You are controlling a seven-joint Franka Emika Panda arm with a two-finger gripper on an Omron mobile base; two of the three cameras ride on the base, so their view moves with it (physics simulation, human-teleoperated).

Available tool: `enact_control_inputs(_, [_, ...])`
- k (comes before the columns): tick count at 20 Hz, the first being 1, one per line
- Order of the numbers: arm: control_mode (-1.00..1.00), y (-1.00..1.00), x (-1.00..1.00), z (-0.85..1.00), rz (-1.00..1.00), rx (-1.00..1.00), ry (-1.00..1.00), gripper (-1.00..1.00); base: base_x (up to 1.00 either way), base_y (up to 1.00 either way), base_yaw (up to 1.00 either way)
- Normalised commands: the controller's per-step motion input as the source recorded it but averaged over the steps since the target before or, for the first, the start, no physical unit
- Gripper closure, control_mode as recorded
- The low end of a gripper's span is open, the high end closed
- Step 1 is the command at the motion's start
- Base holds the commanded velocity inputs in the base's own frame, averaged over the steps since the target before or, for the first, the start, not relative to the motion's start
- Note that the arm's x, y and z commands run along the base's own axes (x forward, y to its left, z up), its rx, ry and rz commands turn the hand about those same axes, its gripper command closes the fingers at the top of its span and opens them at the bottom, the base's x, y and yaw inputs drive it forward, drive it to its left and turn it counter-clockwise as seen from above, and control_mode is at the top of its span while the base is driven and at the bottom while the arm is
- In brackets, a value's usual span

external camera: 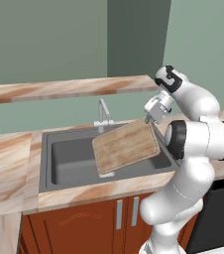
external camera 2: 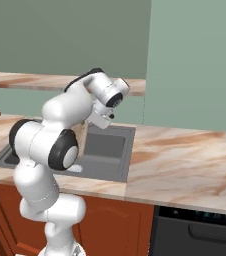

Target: Move the cutting board and knife to the sink. Then move spray from the shelves to the counter.

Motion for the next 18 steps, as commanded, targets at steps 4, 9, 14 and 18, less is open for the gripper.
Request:
enact_control_inputs(4, [-1.0,0.13,0.25,-0.27,-0.04,0.0,0.0,1.0,0.0,0.0,0.0])
enact_control_inputs(9, [-1.0,0.29,0.19,-0.27,-0.02,0.0,0.0,1.0,0.0,0.0,0.0])
enact_control_inputs(14, [-1.0,0.34,0.12,-0.29,-0.03,0.0,0.0,1.0,0.0,0.0,0.0])
enact_control_inputs(18, [-1.0,0.24,0.19,-0.23,-0.03,0.0,0.0,1.0,0.0,0.0,0.0])
